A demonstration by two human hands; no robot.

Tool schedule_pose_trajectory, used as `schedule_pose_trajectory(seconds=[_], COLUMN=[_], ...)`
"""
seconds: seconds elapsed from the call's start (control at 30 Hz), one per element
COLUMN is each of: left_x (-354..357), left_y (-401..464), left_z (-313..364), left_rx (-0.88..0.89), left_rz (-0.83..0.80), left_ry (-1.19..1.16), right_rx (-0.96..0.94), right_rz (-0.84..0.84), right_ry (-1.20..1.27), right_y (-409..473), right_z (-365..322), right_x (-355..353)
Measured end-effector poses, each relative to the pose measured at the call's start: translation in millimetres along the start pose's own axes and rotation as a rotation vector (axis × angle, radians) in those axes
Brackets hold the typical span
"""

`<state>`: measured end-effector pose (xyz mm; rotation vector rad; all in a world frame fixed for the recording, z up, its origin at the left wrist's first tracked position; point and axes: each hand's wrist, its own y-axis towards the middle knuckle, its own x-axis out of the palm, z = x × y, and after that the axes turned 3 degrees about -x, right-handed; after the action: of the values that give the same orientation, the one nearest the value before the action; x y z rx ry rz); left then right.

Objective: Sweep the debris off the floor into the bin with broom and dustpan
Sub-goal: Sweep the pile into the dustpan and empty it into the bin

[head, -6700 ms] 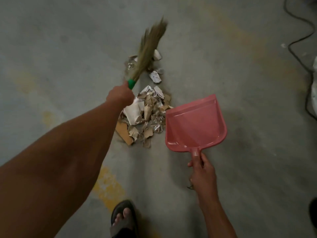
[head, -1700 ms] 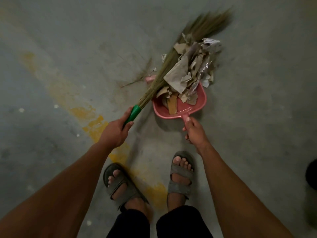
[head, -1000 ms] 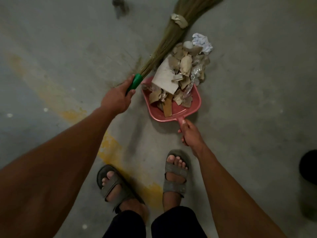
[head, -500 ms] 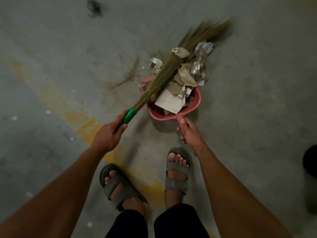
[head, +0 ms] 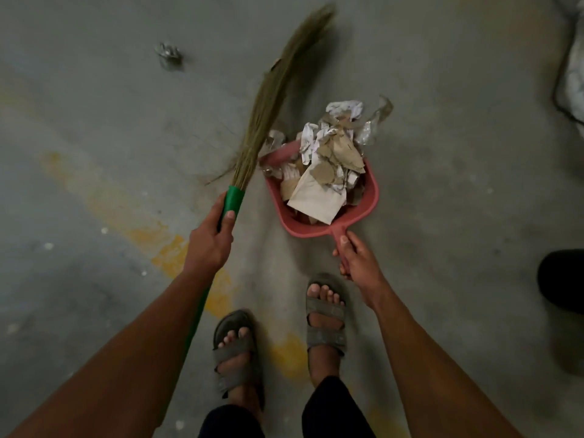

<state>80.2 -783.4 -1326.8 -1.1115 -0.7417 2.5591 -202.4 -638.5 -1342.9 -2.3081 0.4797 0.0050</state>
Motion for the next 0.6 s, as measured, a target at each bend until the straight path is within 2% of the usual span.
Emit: schedule_pose_trajectory(seconds=[0.13, 0.27, 0.6], left_x=[-7.8, -14.9, -8.7], left_y=[-8.4, -20.7, -74.4], left_z=[13.4, 22.3, 61.0], left_rx=[-0.069, -0.105, -0.004], left_rz=[-0.135, -0.185, -0.225], left_ry=[-0.091, -0.080, -0.115], right_rx=[-0.012, -0.001, 0.003], right_rz=[0.068, 0.128, 0.219], right_ry=[0.048, 0.123, 0.231], right_y=[-31.8, -64.0, -98.8], right_z=[-3.8, -2.3, 2.0], right_x=[-14.7, -19.9, -40.5])
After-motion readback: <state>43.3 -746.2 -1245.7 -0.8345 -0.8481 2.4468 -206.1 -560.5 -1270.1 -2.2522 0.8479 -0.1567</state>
